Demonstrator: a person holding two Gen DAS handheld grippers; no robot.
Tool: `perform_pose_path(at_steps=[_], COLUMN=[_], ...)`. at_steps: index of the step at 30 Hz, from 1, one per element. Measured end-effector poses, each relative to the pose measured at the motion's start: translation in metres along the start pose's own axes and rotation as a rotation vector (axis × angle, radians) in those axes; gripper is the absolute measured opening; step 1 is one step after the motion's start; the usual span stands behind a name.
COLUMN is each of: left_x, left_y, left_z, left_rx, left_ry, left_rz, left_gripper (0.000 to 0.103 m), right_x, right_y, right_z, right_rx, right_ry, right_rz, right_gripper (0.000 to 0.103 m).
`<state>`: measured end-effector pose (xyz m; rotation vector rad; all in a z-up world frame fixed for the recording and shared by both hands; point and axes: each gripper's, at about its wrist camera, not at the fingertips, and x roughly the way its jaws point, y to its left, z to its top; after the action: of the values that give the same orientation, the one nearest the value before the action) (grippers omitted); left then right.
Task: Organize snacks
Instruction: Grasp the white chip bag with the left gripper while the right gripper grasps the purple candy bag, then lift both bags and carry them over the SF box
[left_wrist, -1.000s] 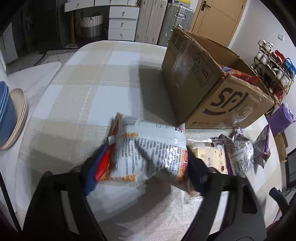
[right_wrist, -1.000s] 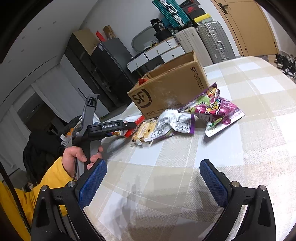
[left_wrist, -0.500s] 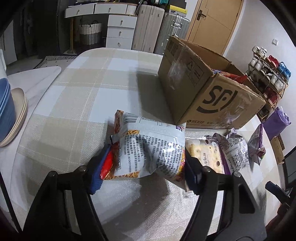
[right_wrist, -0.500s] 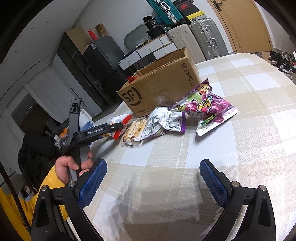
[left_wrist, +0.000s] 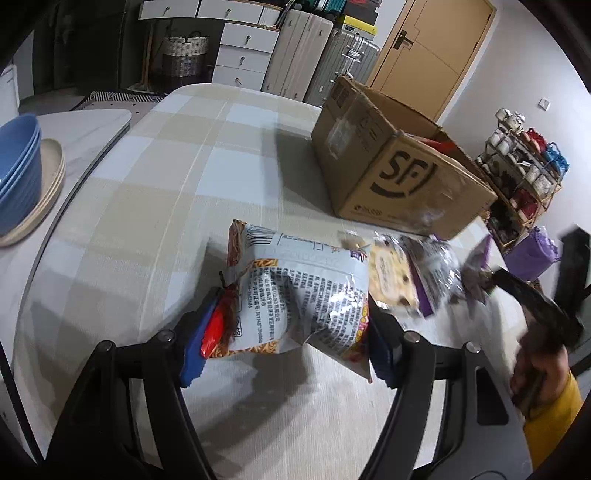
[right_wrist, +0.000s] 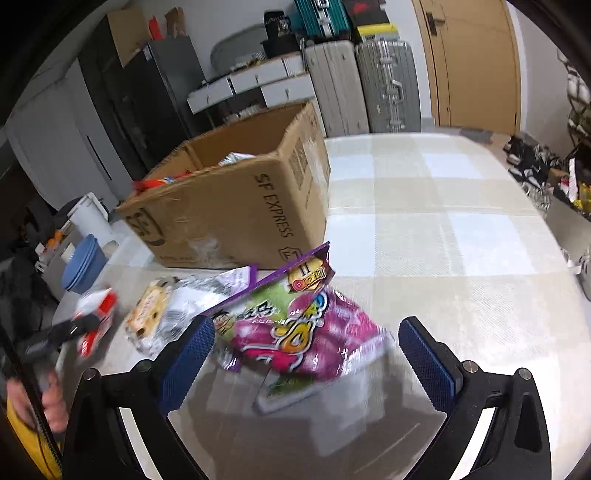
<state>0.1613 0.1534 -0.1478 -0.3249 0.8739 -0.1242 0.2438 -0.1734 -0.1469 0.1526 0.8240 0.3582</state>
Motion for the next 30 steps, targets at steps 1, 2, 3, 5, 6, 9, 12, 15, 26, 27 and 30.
perform_pose_path(at_steps=[1, 2, 3, 5, 6, 9, 12, 15, 26, 27, 30], left_x=[-0.005, -0.010, -0.015, -0.023, -0.027, -0.037, -0.044, -0.055, -0.098, -0.102, -0.112], left_y=[0.000, 0.000, 0.001, 0.000, -0.001, -0.010, -0.017, -0.028, -0.082, -0.088, -0.099], left_z=[-0.006, -0.012, -0.017, -0.026, -0.030, -0.038, -0.041, -0.045, -0.065, -0.068, -0.072], left_rx=[-0.004, -0.011, -0.017, -0.031, -0.030, -0.004, 0.003, 0.019, 0.122, 0.135, 0.159], left_ry=[0.001, 0.004, 0.006, 0.011, 0.014, 0.017, 0.015, -0.001, -0.049, -0.055, -0.068], left_rz=[-0.014, -0.018, -0.021, -0.040, -0.046, -0.049, -0.054, -0.062, -0.082, -0.080, -0.080], left_gripper=[0.068, 0.068, 0.068, 0.068, 0.068, 0.068, 0.068, 0.068, 0.068, 0.068, 0.068], right_x=[0.006, 0.013, 0.018, 0.018, 0.018, 0.014, 0.002, -0.018, -0.112, -0.120, -0.137], right_y=[0.000, 0.002, 0.002, 0.004, 0.005, 0.007, 0.007, 0.008, 0.049, 0.054, 0.060], right_z=[0.002, 0.004, 0.003, -0.001, -0.001, -0.006, -0.014, -0.024, -0.061, -0.065, -0.074], right_rx=[-0.001, 0.001, 0.006, -0.005, -0.007, -0.001, 0.024, 0.058, 0.101, 0.101, 0.137], right_ry=[0.015, 0.034, 0.059, 0.050, 0.046, 0.050, 0.031, -0.007, -0.177, -0.189, -0.194], right_rz=[0.001, 0.005, 0.013, -0.014, -0.019, -0.007, 0.009, 0.050, 0.309, 0.330, 0.393], right_gripper=[0.097, 0.091, 0.074, 0.065, 0.062, 0.050, 0.048, 0.048, 0.048, 0.048, 0.048])
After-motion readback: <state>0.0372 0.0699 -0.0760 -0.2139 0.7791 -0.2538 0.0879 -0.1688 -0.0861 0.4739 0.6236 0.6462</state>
